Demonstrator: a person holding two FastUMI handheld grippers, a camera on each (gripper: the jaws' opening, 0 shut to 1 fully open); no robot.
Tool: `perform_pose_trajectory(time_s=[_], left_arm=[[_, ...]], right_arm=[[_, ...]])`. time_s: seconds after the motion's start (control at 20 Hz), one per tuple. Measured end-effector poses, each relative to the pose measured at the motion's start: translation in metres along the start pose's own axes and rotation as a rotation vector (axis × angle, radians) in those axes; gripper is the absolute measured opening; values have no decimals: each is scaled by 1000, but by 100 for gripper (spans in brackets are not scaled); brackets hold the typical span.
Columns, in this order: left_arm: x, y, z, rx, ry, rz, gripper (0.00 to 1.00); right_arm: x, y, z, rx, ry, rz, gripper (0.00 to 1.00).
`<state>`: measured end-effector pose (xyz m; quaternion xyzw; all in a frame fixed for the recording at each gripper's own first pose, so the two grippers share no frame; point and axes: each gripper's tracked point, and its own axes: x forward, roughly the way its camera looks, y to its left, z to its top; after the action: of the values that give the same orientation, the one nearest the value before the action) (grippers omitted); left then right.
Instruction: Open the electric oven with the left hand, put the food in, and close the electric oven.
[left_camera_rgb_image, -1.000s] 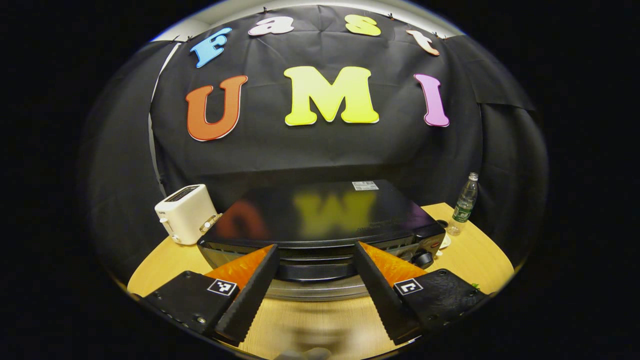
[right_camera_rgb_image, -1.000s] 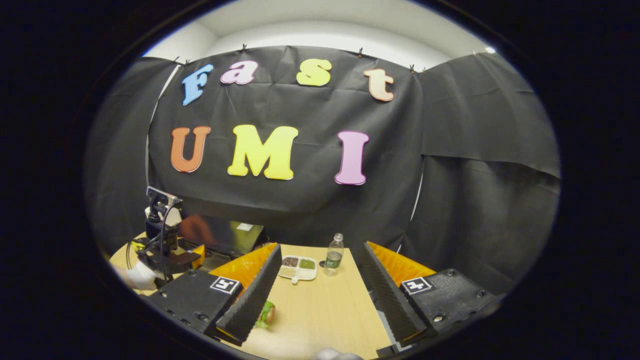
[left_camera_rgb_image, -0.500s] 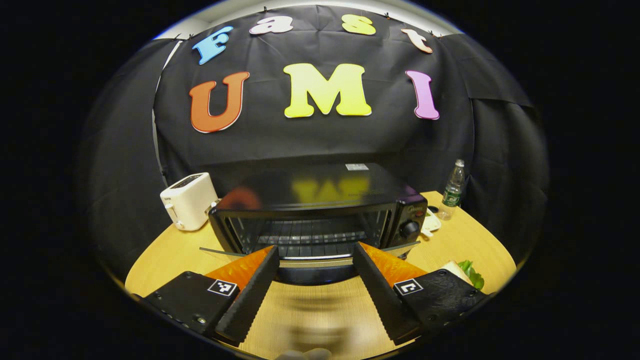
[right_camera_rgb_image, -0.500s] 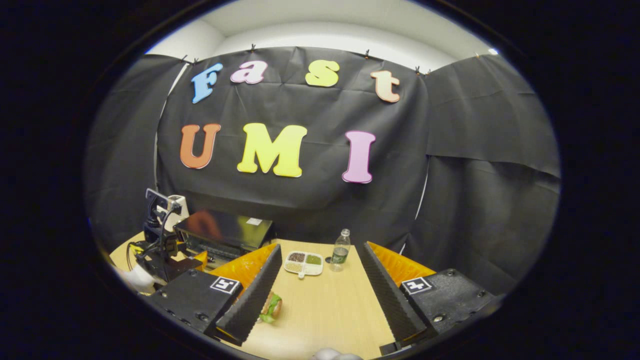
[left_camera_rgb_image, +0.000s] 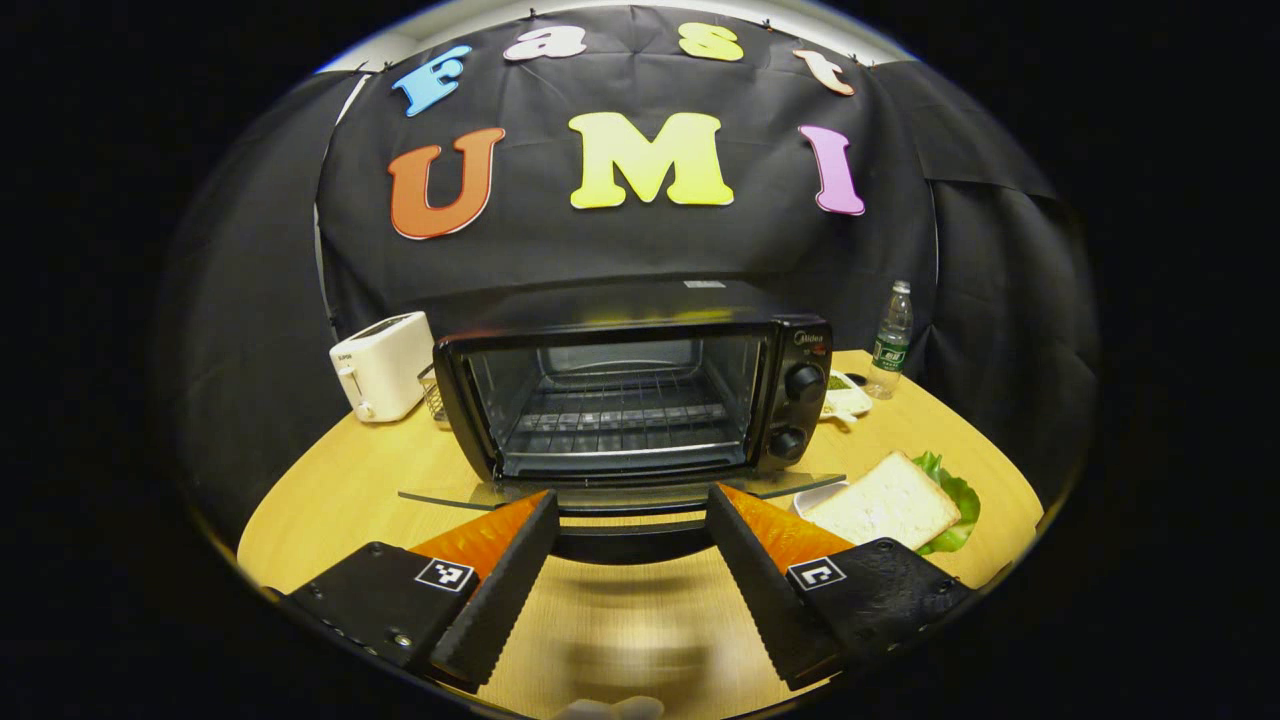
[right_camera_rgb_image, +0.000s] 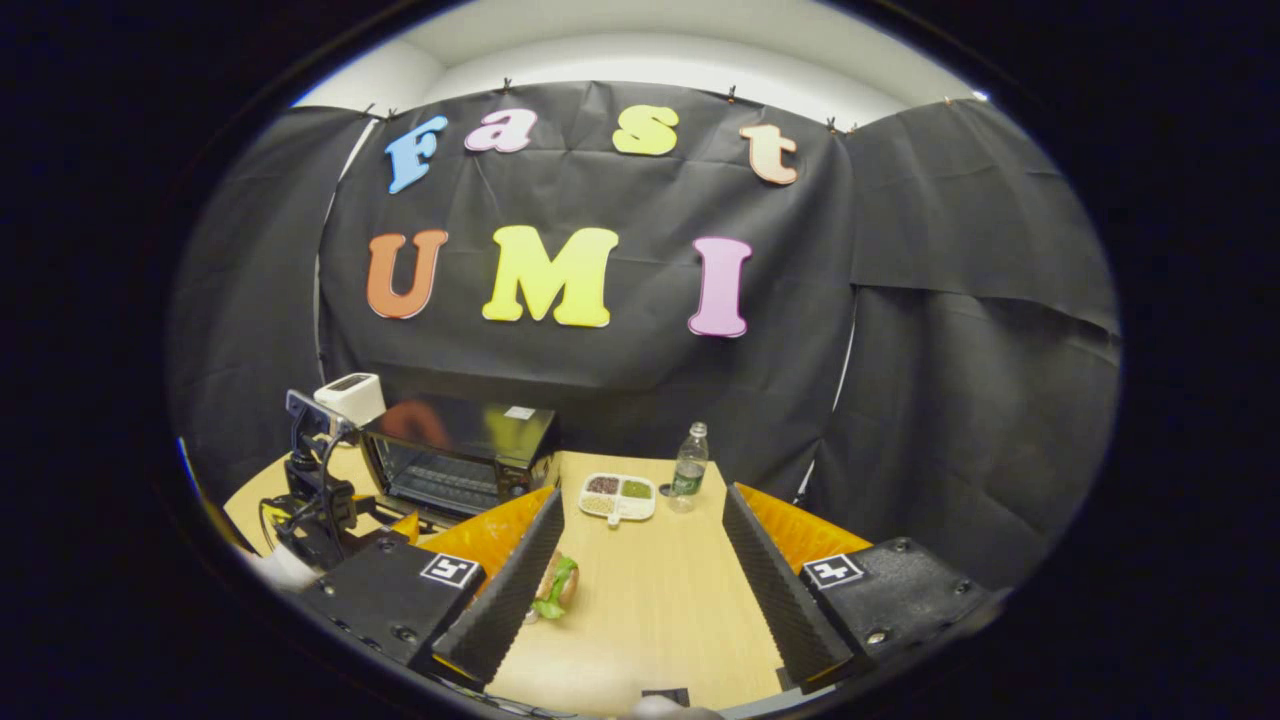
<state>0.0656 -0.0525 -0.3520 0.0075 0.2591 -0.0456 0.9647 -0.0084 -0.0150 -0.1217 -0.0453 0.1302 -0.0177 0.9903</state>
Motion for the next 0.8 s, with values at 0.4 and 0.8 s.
perform_pose_trajectory(time_s=[0.4, 0.8], left_arm=[[-3, 0, -69, -1, 130, -10, 97], [7, 9, -96, -10, 181, -4, 96]], right_arm=[[-1, 9, -22, -31, 33, -1, 100], [13, 21, -61, -42, 114, 22, 100]])
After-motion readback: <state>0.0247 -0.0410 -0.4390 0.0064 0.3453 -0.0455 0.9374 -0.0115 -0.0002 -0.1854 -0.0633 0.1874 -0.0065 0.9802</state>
